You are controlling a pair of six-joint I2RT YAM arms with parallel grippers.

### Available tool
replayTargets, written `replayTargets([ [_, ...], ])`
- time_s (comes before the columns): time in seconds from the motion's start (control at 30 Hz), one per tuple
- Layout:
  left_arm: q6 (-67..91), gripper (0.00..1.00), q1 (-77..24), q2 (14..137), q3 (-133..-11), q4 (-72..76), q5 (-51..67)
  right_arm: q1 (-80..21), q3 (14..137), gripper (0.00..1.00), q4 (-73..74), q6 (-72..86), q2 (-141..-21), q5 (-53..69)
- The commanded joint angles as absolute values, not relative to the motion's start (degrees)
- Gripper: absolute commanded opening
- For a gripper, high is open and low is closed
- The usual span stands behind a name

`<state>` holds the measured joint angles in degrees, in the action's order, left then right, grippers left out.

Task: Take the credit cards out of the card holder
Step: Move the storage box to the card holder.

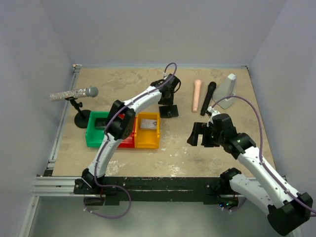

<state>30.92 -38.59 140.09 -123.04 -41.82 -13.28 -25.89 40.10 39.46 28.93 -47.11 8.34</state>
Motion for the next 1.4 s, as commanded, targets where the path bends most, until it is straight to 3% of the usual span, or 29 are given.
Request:
replayTargets([
  [0.0,33.0,0.4,-39.5,138.8,-120.2,-41.5,-11.3,-26.2,39.0,0.99,37.8,29.6,-46.1,9.8],
  [0.6,41.5,0.38,-45.5,123.6,-91.8,-31.9,-6.0,-26.2,35.2,0.99,36.1,30.4,-44.6,10.4],
  [0.93,44.4,0.38,-50.2,114.2,-80.4,-27.2,-4.6,-26.1,29.7,0.99,25.1,33.2,-51.7,25.0],
  [1.23,43.6,0.39,-52.6,107.7,-79.2,-26.0,-4.8,-26.5,32.2,0.99,33.8,28.7,-41.4,15.8],
  [1.37,43.1,0.39,-54.8,104.2,-79.3,-26.9,-6.6,-32.8,35.6,0.99,37.6,27.5,-40.3,7.4],
])
